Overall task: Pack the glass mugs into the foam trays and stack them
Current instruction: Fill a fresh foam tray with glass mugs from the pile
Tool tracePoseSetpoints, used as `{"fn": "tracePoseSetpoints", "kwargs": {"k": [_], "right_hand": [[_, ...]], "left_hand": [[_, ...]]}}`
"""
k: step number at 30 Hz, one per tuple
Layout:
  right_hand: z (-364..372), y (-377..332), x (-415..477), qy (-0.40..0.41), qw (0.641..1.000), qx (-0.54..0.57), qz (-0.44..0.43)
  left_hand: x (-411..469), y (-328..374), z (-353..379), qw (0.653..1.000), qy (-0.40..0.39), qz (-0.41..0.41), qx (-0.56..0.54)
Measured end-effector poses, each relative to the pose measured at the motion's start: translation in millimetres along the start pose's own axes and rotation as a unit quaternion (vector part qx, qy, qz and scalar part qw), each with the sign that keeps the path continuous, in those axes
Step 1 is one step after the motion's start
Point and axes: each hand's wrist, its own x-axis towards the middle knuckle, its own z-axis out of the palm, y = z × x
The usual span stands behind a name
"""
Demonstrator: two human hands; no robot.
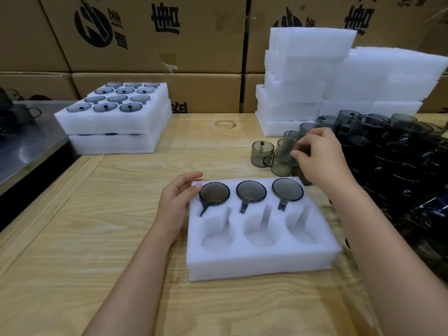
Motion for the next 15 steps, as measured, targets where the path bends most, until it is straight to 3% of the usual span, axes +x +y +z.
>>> {"fn": "tracePoseSetpoints", "kwargs": {"k": [3,9,15], "right_hand": [[-11,-23,-14,-0.087,0.994,0.051,-0.052],[-21,-70,-38,-0.24,0.951,0.152,-0.118],[-2,-95,-50,-0.277,0.938,0.127,-0.164]], "left_hand": [[-3,4,-1,0.999,-0.005,0.043,0.015],[-7,9,-2,0.988,-0.09,0.101,0.08],[-11,13,8,0.972,-0.151,0.143,0.109]]}}
